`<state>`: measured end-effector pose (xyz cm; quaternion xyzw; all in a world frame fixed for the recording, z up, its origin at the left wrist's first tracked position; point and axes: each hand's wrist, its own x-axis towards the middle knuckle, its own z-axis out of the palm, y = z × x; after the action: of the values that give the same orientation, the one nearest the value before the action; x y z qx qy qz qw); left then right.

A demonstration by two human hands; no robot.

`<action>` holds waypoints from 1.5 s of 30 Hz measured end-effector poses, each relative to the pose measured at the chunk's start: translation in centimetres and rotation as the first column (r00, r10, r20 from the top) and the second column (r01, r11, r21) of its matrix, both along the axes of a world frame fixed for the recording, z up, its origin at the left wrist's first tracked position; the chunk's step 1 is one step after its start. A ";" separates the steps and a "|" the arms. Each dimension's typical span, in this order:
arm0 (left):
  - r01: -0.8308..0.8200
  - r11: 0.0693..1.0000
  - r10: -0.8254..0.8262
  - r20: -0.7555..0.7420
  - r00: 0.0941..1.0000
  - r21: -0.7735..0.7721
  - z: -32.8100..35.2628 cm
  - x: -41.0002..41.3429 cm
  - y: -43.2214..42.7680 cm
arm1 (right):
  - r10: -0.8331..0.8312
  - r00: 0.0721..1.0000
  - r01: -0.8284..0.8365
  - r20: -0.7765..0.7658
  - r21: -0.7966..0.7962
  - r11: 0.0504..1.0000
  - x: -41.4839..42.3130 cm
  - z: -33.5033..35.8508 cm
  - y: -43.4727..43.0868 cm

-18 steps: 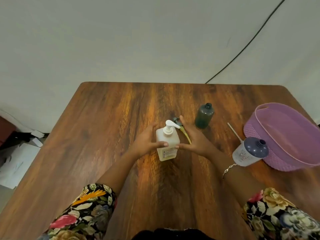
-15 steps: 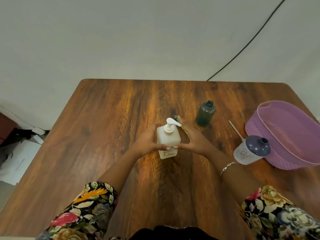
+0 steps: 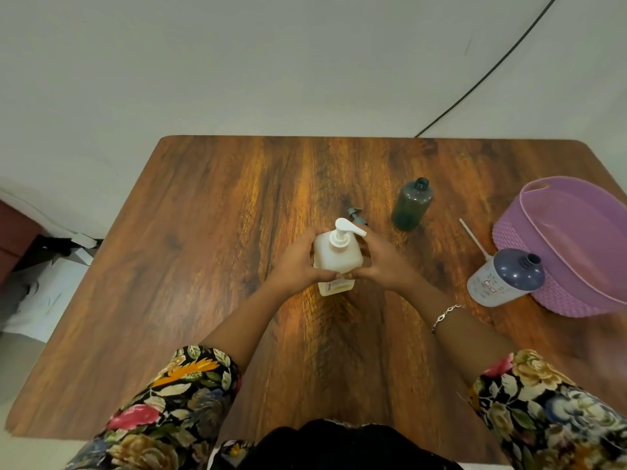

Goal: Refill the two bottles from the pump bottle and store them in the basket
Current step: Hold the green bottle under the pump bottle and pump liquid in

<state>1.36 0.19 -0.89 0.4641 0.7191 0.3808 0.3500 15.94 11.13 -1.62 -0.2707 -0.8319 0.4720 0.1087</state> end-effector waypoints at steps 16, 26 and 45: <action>0.139 0.989 -0.136 -0.071 0.988 0.043 -0.6 3.8 -3.5 | -0.033 0.999 0.034 -0.032 0.018 0.999 5.3 -0.5 -3.5; 0.201 0.979 -0.196 -0.111 0.974 0.041 -0.8 4.2 -3.7 | -0.087 0.995 0.087 -0.043 0.017 0.996 6.0 -1.1 -4.3; -0.016 0.992 -0.027 0.331 0.943 0.126 0.4 3.2 0.5 | -0.199 0.976 0.190 0.086 0.104 0.976 9.5 -2.3 -2.6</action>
<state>4.55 0.71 -0.50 0.4165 0.6229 0.4973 0.4372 25.42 8.48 -3.90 -0.3676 -0.8272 0.4055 0.1272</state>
